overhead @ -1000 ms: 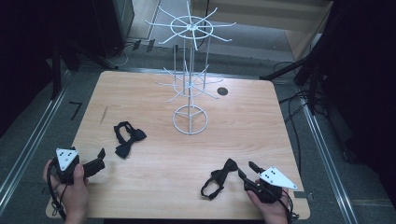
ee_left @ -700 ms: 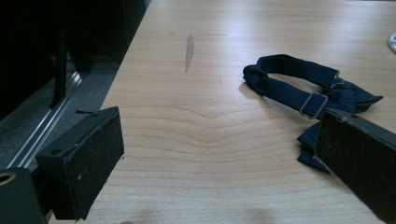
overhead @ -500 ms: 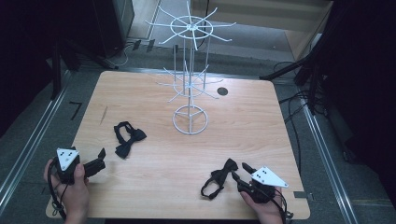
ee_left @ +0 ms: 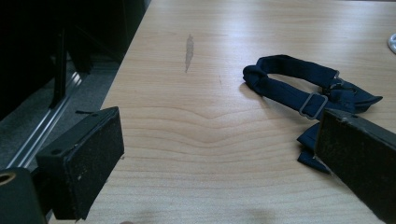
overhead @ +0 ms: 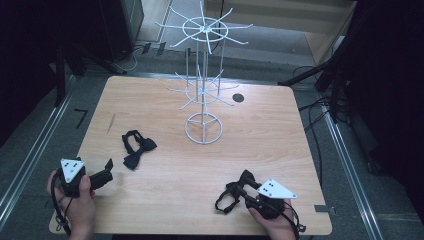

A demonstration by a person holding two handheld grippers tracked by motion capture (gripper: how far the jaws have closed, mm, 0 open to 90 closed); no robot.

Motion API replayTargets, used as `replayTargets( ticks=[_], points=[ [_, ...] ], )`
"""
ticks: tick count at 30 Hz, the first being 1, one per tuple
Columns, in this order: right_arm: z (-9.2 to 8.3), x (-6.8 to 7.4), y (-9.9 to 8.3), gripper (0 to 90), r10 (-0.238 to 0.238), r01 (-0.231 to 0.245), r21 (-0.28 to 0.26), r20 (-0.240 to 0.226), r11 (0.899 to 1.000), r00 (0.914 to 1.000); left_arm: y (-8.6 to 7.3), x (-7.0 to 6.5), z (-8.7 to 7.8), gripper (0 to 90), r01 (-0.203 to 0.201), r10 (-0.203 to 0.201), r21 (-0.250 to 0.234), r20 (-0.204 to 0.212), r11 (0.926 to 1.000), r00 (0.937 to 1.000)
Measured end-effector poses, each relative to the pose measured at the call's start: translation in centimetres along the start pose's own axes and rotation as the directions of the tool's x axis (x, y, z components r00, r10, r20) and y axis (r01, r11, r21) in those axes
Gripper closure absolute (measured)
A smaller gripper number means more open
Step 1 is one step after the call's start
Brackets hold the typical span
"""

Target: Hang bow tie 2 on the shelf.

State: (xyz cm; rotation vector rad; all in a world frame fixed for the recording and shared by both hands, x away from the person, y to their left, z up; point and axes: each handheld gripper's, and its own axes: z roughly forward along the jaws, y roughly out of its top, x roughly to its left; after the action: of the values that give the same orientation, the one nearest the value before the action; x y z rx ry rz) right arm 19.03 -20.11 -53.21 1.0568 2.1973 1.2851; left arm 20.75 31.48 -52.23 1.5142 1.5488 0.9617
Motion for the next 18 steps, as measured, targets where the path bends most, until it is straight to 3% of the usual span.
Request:
replayTargets(
  ticks=[5,10,18],
  points=[
    [0.8,1.0,0.1,51.8,-0.041,0.043,0.021,-0.068,0.999,0.9968,0.0,0.0,0.0,2.3,0.001,-0.001,0.001,-0.001,1.0000,1.0000],
    [1.4,1.5,0.2,45.1,-0.052,0.054,0.027,-0.058,0.998,0.9969,0.0,0.0,0.0,2.3,0.002,-0.002,0.000,-0.001,1.0000,1.0000],
    [2.7,1.6,0.5,39.3,-0.115,0.118,0.084,-0.038,0.989,0.9926,0.0,0.0,0.0,2.3,-0.002,0.002,0.007,0.003,1.0000,1.0000]
  ],
)
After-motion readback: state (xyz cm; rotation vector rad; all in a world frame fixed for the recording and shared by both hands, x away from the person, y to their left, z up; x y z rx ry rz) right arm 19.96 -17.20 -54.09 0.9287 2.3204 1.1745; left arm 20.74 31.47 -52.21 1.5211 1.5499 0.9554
